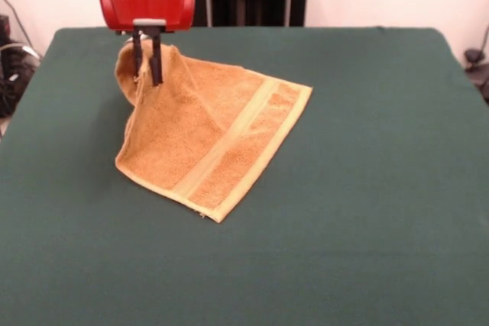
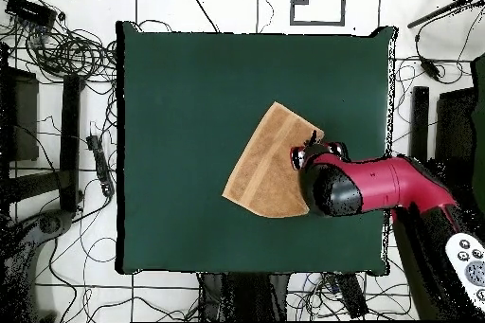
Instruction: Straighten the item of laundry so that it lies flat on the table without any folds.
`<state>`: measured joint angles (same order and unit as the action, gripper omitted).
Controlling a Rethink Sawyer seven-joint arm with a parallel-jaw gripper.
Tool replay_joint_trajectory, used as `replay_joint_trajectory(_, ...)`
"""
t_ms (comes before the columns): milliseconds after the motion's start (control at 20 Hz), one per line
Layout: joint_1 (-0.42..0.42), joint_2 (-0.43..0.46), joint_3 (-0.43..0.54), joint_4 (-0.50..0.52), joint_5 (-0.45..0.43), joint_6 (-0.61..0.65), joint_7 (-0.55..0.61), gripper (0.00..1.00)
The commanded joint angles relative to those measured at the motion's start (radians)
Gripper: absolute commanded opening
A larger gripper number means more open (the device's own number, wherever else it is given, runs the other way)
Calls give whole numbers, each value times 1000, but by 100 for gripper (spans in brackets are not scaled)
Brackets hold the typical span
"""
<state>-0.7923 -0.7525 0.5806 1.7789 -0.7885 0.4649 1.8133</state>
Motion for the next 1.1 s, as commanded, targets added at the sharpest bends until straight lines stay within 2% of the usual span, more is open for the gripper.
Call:
replay_joint_trajectory(50,31,27,144,-98,-22,167,-373,0)
replay_joint_trajectory(400,4,3,205,-157,-8,241,-471,0)
replay_joint_trajectory(700,-3,40,242,-236,-10,272,-554,0)
replay_joint_trajectory(1100,-4,116,228,-233,-14,220,-535,0)
